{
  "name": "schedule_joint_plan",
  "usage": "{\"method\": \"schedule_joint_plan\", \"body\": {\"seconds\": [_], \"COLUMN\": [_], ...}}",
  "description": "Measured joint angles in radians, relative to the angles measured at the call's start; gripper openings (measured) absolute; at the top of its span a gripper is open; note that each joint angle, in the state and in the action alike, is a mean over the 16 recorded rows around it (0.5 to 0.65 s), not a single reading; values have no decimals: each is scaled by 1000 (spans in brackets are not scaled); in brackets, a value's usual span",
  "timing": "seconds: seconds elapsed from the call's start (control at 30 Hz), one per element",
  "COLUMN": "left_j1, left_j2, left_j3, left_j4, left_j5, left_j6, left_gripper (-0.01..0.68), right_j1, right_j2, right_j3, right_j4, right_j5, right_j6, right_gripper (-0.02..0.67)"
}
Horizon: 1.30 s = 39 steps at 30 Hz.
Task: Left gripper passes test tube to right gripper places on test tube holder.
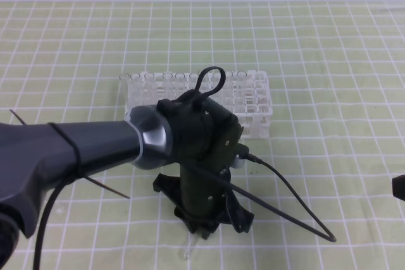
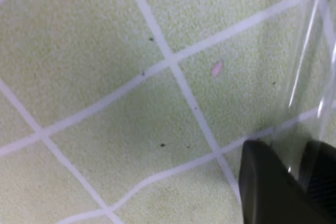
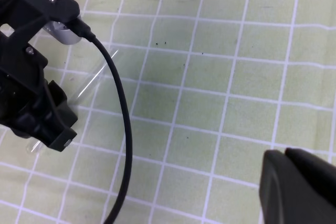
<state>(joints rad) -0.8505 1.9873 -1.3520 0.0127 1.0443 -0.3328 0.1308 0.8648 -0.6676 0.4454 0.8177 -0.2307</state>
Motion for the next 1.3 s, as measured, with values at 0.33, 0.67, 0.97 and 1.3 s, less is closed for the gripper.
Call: {"method": "schedule_joint_plan", "body": {"seconds": [0.33, 0.67, 0.97, 1.3], "left_j1": [0, 0, 0, 1], "left_j2": [-21, -186, -524, -976], "left_j3": [1, 25, 200, 654], "left_j4": [12, -10, -19, 24], "left_j5": [10, -61, -311, -760], "left_j6": [44, 145, 222, 201], "left_gripper": [8, 6, 6, 7], "right_j1": [0, 0, 0, 12], "right_j2": [0, 0, 0, 2], "right_j3": [0, 0, 0, -16], "right_j4": [1, 1, 37, 255], "right_j5": [4, 12, 33, 16], "right_j6": [0, 0, -19, -186], "right_gripper": [-2, -2, -2, -2]}}
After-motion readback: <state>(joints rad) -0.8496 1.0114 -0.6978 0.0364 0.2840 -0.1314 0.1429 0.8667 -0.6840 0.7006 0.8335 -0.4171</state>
